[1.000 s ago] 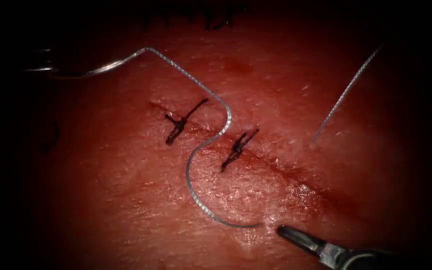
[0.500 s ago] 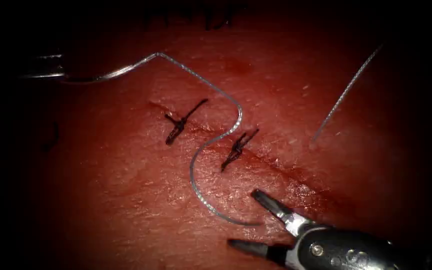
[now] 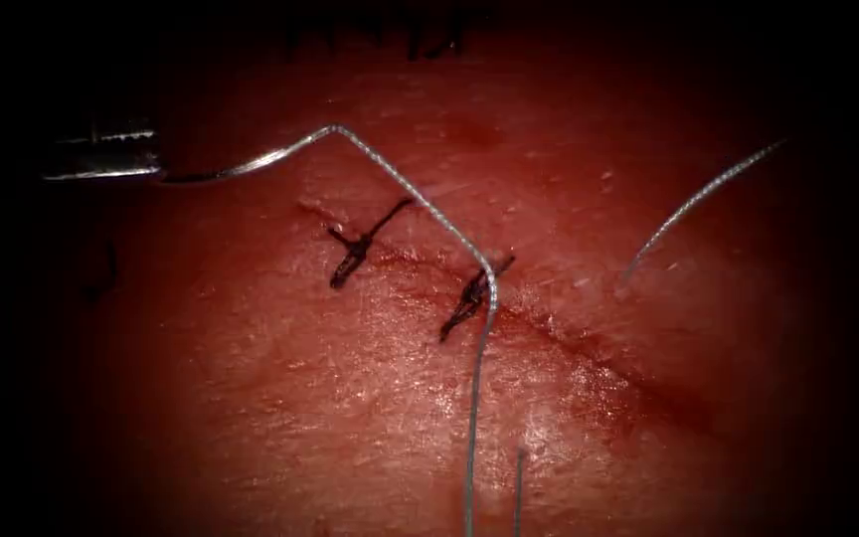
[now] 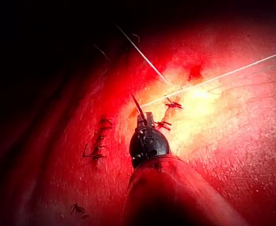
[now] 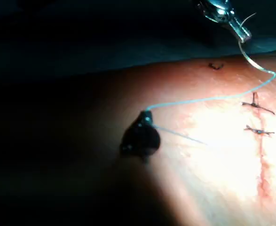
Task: Wound Closure
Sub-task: Right end-effector grasps suture and pulls until only a short tail remains
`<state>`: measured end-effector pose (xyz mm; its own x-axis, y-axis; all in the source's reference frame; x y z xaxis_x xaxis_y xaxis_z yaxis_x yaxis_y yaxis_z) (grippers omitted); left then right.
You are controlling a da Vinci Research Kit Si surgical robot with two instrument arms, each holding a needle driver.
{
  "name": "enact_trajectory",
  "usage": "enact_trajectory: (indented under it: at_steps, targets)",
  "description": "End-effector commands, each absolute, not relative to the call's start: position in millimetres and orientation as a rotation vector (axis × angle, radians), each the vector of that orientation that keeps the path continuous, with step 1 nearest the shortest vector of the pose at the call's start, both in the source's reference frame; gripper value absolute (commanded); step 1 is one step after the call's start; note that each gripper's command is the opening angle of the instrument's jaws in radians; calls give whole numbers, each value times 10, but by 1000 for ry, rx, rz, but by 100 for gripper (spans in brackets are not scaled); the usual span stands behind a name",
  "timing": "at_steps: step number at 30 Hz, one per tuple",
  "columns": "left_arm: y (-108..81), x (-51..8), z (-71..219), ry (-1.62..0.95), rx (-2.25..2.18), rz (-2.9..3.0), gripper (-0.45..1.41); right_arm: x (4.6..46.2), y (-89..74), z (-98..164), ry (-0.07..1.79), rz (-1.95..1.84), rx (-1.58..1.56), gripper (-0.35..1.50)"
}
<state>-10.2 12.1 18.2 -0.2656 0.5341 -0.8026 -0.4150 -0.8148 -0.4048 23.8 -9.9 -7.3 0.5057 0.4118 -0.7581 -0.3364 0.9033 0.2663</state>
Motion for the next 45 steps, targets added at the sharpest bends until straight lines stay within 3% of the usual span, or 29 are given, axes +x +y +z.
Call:
enact_trajectory:
  at_steps: [1,8,9,10,11,12,13,19,25,45]
  targets:
    - [122,-107,188,-150,-1401,2108,-45,253,-111,-84,948,443,98,-35]
    - [122,-107,187,-152,-1398,2110,-45,286,-123,-127,975,395,90,-35]
    - [122,-107,187,-153,-1398,2110,-45,286,-120,-123,995,400,88,16]
    - [123,-107,187,-153,-1398,2110,-45,285,-117,-118,1007,403,85,46]
    - [123,-107,187,-153,-1398,2110,-45,285,-117,-118,1007,403,85,46]
    - [124,-105,186,-156,-1399,2110,-45,280,-108,-106,1026,416,78,111]
    - [125,-103,186,-159,-1400,2110,-45,276,-103,-100,1030,425,78,123]
    - [133,-86,185,-108,-1365,2130,-45,236,-74,-62,1039,460,66,130]
    - [135,-85,191,-64,-1331,2136,-45,213,-54,-36,1023,482,36,118]
    - [131,-94,196,-53,-1325,2142,-45,230,-15,62,905,498,-23,113]
